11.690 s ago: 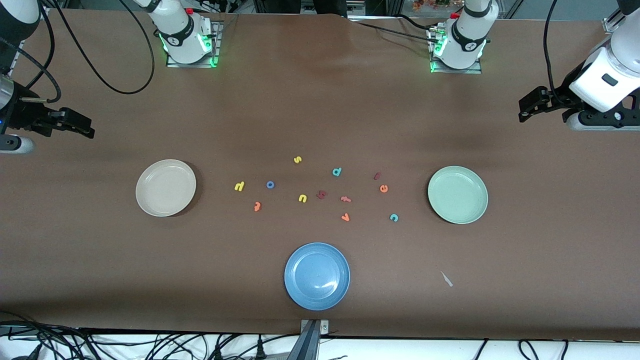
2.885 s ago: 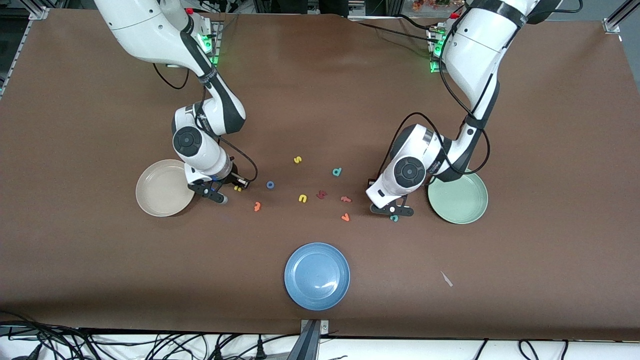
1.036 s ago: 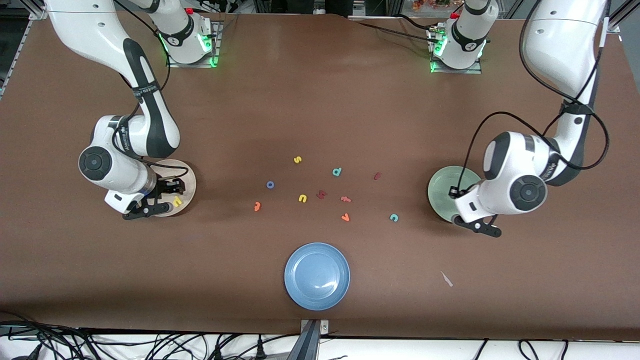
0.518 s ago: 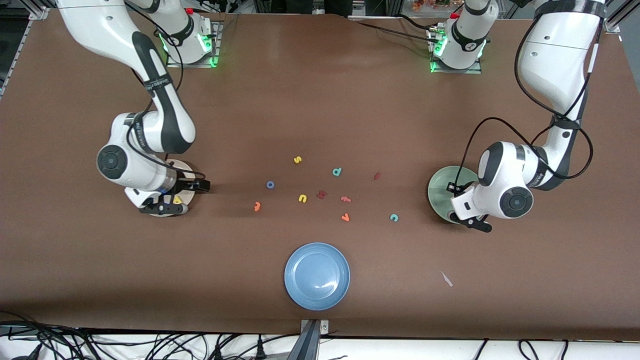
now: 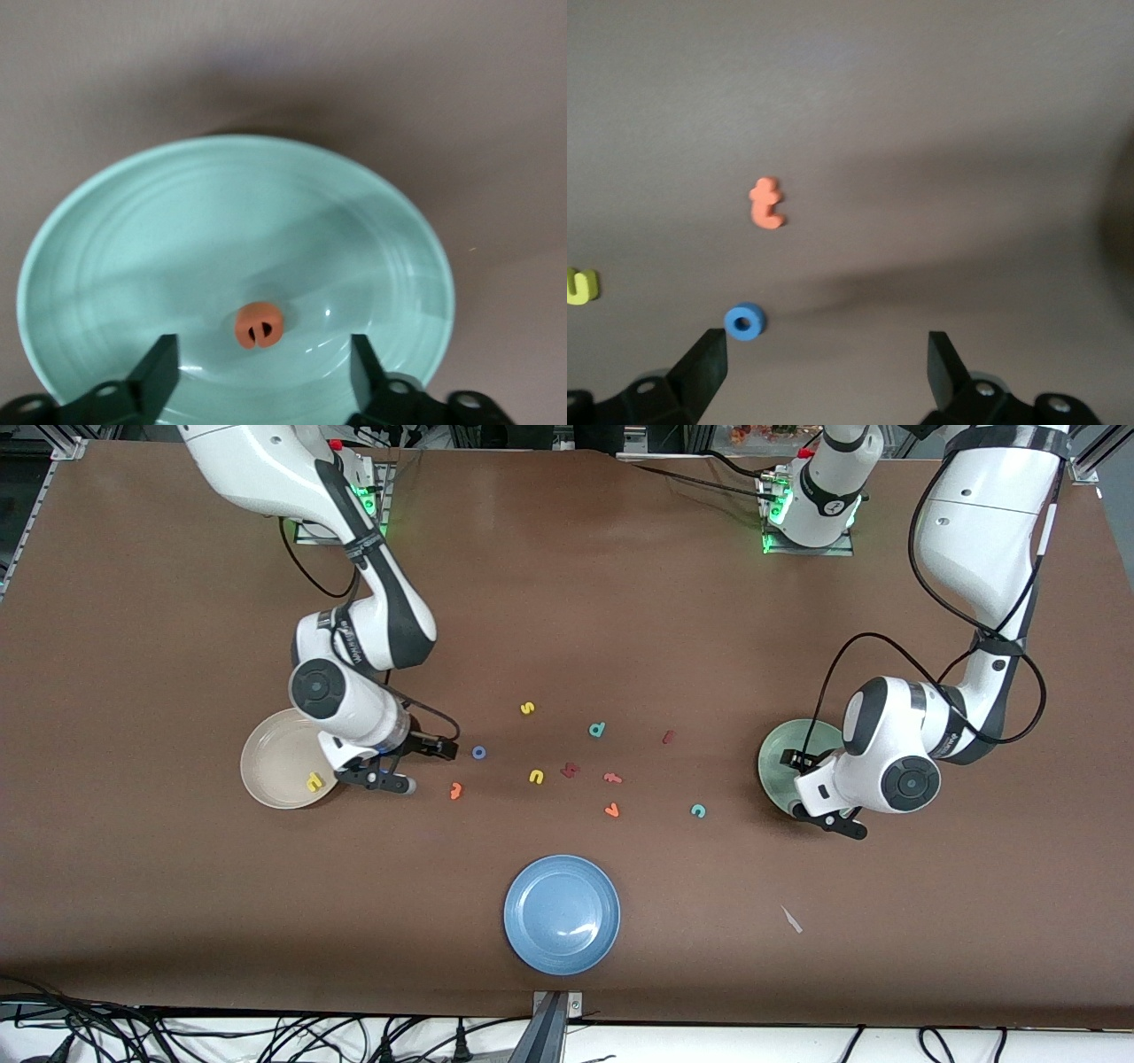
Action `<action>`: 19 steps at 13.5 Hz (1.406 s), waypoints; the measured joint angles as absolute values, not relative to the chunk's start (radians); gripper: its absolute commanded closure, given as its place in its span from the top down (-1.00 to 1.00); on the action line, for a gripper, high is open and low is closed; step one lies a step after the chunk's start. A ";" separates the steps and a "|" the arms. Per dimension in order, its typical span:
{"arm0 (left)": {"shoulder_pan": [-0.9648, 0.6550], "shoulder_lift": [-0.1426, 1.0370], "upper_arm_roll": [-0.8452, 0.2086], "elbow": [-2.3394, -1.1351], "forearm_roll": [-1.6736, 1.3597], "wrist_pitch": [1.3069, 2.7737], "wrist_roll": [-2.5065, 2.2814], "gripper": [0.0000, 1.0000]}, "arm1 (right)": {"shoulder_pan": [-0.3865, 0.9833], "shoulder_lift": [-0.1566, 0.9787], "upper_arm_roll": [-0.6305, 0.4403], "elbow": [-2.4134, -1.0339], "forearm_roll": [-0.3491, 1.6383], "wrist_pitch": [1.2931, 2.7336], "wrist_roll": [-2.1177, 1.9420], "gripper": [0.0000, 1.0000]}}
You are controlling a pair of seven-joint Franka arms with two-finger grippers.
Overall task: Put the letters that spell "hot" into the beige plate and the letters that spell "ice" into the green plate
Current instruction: 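Grasp blue o with the right gripper while the left gripper grasps teal c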
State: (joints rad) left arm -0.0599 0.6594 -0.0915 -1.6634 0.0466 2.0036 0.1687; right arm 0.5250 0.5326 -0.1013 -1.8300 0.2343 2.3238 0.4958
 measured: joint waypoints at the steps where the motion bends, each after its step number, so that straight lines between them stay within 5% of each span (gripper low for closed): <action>1: -0.060 0.654 -0.108 -1.646 0.047 2.004 0.168 0.99 | 0.537 0.539 -0.101 -1.825 0.234 2.327 0.513 1.00; 10: -0.193 0.737 -0.163 -1.367 0.047 2.013 0.159 1.00 | 0.649 0.648 -0.101 -1.717 0.143 2.362 0.538 0.98; 14: -0.226 0.868 -0.157 -1.223 0.047 2.040 0.121 0.99 | 0.659 0.678 -0.104 -1.701 0.136 2.363 0.535 0.67; 19: -0.250 0.926 -0.155 -1.208 0.047 2.054 0.096 0.46 | 0.658 0.690 -0.106 -1.701 0.135 2.363 0.524 0.46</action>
State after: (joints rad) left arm -0.2503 0.9265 -0.1552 -1.2082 0.0466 2.0540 0.0958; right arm 0.6581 0.6901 -0.1061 -1.7010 0.1348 2.3627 0.5237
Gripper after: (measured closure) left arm 0.101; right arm 0.233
